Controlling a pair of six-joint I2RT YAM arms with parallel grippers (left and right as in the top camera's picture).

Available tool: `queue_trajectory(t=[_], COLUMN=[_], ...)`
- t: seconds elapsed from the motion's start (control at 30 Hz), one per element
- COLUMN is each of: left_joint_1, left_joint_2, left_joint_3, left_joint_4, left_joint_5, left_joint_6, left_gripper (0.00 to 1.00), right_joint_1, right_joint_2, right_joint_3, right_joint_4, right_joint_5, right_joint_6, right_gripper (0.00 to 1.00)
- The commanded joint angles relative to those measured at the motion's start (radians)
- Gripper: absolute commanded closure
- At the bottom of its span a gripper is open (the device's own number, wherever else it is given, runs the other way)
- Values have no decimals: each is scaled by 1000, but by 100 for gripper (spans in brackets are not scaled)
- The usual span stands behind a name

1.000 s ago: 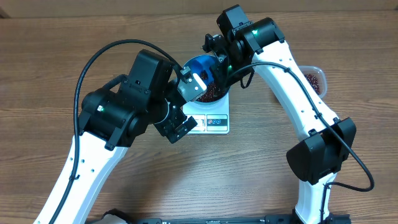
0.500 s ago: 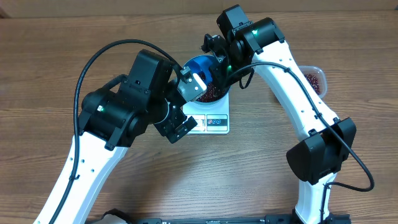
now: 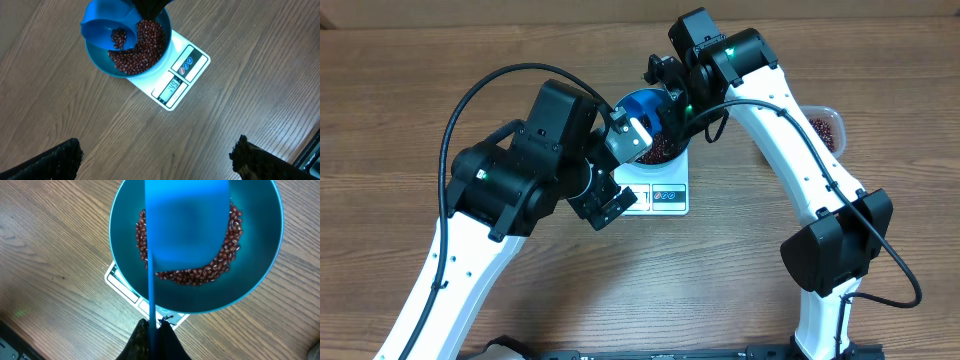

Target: Scoop item into bowl and weigh 150g on scale

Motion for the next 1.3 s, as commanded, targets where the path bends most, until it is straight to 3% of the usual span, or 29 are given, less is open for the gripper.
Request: queue_trajectory(t=[0.0,1.27], left_joint_1=[4,4], left_joint_2=[-7,-7], left_joint_3=[19,19], left_joint_4=[0,0], left_joint_5=[-3,-3], left_joint_6=[0,0], left_gripper=[1,1], right_joint_1=[-5,-9], right_joint_2=[-48,-48], right_joint_3=[40,40], right_joint_4=[3,-5], right_joint_5=[0,121], right_joint_6=[-1,23], right_gripper=[96,96])
